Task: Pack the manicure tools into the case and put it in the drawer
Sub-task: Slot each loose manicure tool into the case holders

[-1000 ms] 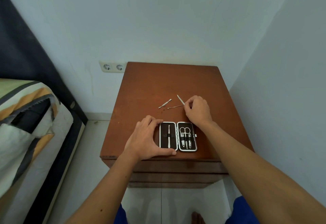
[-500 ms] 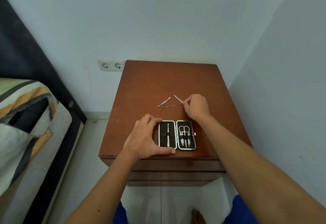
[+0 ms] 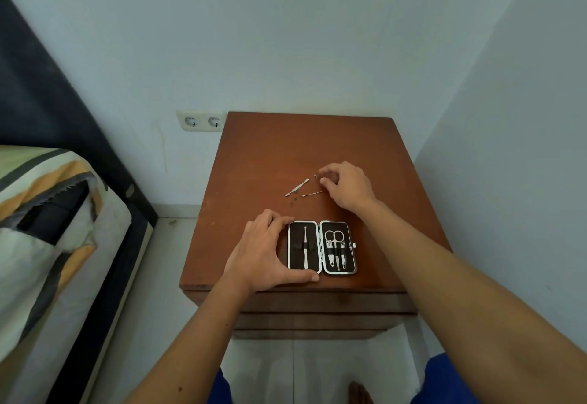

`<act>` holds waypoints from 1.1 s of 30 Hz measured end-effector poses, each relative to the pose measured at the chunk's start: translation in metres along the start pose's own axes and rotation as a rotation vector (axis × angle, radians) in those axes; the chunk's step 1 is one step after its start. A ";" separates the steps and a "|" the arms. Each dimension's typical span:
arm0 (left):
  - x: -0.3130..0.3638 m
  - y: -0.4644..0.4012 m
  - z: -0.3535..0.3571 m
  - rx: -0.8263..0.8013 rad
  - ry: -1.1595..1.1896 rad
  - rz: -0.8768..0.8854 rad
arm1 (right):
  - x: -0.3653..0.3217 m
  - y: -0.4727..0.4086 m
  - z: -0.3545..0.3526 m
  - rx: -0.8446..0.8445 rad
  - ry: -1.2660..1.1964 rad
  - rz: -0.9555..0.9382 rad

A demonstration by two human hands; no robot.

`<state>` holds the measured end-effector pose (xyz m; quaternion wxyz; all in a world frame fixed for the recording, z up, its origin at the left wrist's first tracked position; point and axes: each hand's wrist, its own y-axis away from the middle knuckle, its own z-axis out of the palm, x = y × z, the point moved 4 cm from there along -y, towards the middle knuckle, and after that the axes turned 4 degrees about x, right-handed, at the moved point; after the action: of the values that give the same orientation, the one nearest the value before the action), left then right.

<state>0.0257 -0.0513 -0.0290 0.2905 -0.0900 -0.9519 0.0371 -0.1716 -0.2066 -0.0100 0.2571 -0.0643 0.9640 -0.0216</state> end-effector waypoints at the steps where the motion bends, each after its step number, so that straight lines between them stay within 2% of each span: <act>1: 0.000 0.000 0.000 0.001 0.002 -0.001 | -0.001 -0.004 -0.001 -0.034 0.011 -0.020; 6: -0.001 0.000 0.001 -0.004 0.008 -0.005 | 0.003 -0.019 0.000 -0.095 0.042 -0.023; 11: -0.001 0.000 0.001 -0.008 -0.001 0.003 | 0.000 -0.028 -0.001 -0.225 0.110 -0.151; 23: -0.001 -0.002 0.000 -0.006 -0.001 0.016 | -0.002 -0.032 -0.007 -0.304 0.187 -0.321; 27: -0.001 -0.001 0.000 0.005 -0.004 0.017 | -0.002 -0.031 -0.008 -0.301 0.179 -0.278; 33: 0.000 -0.001 0.000 0.017 0.007 0.027 | 0.012 -0.024 -0.017 -0.266 -0.097 -0.136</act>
<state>0.0259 -0.0521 -0.0286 0.2939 -0.1007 -0.9493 0.0490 -0.1878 -0.2316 0.0008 0.2903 -0.1640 0.9383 0.0918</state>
